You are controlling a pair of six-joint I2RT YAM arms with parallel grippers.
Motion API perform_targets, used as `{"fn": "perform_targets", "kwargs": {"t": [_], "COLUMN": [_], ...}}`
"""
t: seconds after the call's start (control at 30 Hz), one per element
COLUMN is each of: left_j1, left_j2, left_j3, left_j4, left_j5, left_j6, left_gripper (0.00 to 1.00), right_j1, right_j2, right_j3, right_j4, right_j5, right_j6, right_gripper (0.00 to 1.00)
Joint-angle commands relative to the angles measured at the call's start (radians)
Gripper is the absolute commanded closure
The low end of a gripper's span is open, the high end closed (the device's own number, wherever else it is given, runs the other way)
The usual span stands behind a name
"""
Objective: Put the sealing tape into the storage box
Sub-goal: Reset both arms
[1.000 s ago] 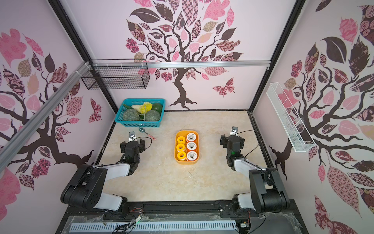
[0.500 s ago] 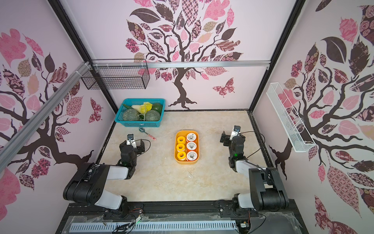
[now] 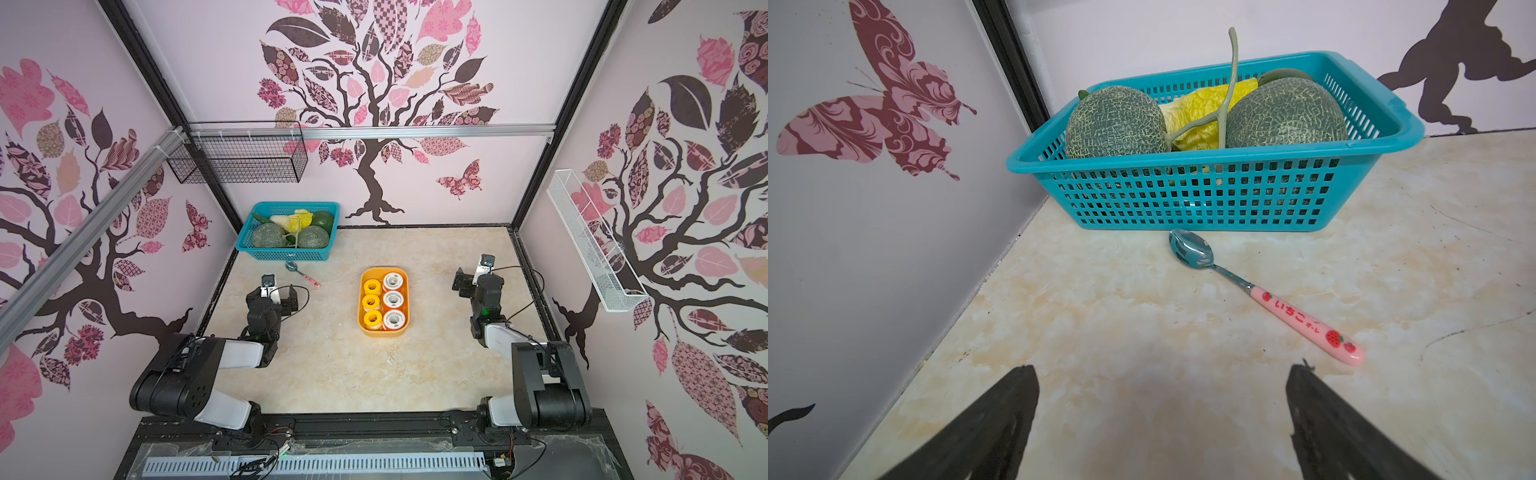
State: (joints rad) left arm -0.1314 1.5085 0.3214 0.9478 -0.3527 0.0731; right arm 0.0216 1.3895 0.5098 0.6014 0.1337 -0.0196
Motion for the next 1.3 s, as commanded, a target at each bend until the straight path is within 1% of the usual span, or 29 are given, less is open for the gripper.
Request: {"fn": "perform_targets", "kwargs": {"t": [0.0, 0.07, 0.2, 0.33, 0.4, 0.47, 0.53, 0.57, 0.63, 0.73, 1.07, 1.17, 1.27], "left_j1": [0.019, 0.031, 0.043, 0.077, 0.087, 0.087, 0.093, 0.094, 0.094, 0.093, 0.095, 0.113, 0.114], "left_j2": [0.001, 0.007, 0.017, 0.048, 0.091, 0.058, 0.078, 0.084, 0.068, 0.081, 0.079, 0.075, 0.074], "left_j3": [0.014, 0.006, 0.004, -0.002, 0.003, 0.019, 0.021, 0.017, 0.021, 0.016, 0.025, 0.039, 0.035], "left_j4": [0.014, 0.032, 0.048, 0.064, 0.123, 0.025, 0.061, 0.083, 0.041, 0.078, 0.056, 0.023, 0.026], "left_j5": [0.018, 0.026, 0.046, 0.119, 0.144, 0.137, 0.145, 0.149, 0.144, 0.145, 0.137, 0.172, 0.174], "left_j6": [-0.025, -0.038, -0.048, -0.07, -0.065, -0.076, -0.078, -0.073, -0.079, -0.075, -0.079, -0.09, -0.091], "left_gripper": [0.02, 0.02, 0.02, 0.02, 0.02, 0.02, 0.02, 0.02, 0.01, 0.01, 0.01, 0.02, 0.02], "right_j1": [-0.006, -0.007, -0.007, -0.008, -0.008, -0.007, -0.006, -0.007, -0.007, -0.007, -0.007, -0.008, -0.007], "right_j2": [-0.033, -0.019, 0.051, 0.123, 0.171, 0.201, 0.183, 0.187, 0.192, 0.191, 0.191, 0.19, 0.191], "right_j3": [0.007, -0.005, -0.069, -0.1, -0.124, -0.142, -0.128, -0.126, -0.128, -0.125, -0.126, -0.125, -0.124], "right_j4": [-0.047, -0.041, 0.111, 0.227, 0.309, 0.387, 0.329, 0.33, 0.344, 0.337, 0.336, 0.336, 0.334], "right_j5": [-0.009, -0.019, -0.021, -0.026, -0.024, -0.031, -0.034, -0.034, -0.034, -0.032, -0.034, -0.035, -0.036], "right_j6": [-0.009, -0.002, -0.003, -0.006, -0.003, -0.009, -0.009, -0.011, -0.012, -0.012, -0.013, -0.013, -0.014], "right_gripper": [0.01, 0.01, 0.01, 0.01, 0.01, 0.01, 0.01, 0.01, 0.01, 0.01, 0.01, 0.01, 0.01]}}
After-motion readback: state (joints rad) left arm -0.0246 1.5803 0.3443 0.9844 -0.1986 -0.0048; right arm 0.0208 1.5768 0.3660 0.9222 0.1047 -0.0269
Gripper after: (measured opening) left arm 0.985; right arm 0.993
